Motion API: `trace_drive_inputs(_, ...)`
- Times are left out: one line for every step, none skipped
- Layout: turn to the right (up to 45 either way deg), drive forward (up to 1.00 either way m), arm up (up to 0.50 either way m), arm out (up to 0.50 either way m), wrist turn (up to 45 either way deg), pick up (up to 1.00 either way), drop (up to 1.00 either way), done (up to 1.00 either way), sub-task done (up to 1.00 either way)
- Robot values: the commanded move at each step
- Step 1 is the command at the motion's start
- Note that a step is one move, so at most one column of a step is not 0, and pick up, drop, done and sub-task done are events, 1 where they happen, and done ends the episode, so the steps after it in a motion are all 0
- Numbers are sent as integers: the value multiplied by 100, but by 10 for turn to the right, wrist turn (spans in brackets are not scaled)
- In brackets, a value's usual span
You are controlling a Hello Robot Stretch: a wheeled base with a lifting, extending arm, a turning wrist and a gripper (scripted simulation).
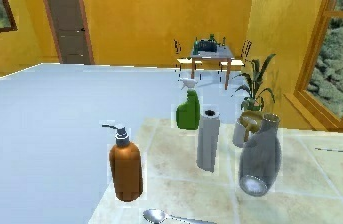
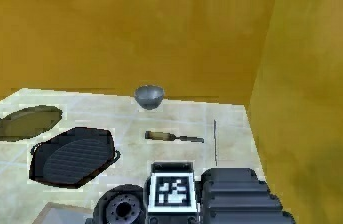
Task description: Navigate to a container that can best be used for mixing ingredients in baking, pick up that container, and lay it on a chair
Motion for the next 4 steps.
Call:
trace_drive_inputs(0,0,0,48,0,0,0,0,0)
trace_drive_inputs(0,0,0,0,450,0,0,0,0)
trace_drive_inputs(0,0,0,0,450,0,0,0,0)
trace_drive_inputs(0,0,0,0,450,0,0,0,0)
